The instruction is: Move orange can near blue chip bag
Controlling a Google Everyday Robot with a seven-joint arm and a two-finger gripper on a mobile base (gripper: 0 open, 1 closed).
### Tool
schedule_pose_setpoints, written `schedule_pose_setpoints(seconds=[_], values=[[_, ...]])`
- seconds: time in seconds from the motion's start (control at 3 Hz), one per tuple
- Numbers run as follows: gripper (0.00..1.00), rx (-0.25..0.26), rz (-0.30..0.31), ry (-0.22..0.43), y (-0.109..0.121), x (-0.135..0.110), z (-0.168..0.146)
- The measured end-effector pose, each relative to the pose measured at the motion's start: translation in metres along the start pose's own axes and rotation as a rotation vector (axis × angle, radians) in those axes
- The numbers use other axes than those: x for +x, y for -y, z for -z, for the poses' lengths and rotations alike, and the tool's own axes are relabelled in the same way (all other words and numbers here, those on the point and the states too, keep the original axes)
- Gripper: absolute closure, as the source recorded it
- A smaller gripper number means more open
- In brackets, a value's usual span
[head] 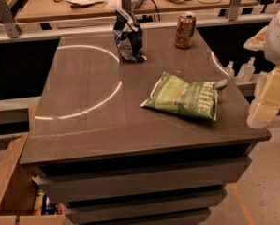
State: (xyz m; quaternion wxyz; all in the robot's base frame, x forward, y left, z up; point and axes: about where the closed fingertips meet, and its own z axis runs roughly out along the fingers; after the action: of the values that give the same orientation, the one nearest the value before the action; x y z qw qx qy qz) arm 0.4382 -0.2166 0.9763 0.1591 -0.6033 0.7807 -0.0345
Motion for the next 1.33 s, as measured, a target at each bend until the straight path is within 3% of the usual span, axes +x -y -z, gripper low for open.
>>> schedule_pose_setpoints(seconds=[0.33,0.67,1.0,1.33], values=[[0.0,0.0,0.0,0.0,0.0,0.0,0.0],[0.0,0.002,-0.042,0.032,0.003,0.001,0.0],[0.0,0.016,-0.168,0.095,0.01,0.014,-0.013],[0.0,0.092,-0.345,0.234,0.034,0.035,-0.027]])
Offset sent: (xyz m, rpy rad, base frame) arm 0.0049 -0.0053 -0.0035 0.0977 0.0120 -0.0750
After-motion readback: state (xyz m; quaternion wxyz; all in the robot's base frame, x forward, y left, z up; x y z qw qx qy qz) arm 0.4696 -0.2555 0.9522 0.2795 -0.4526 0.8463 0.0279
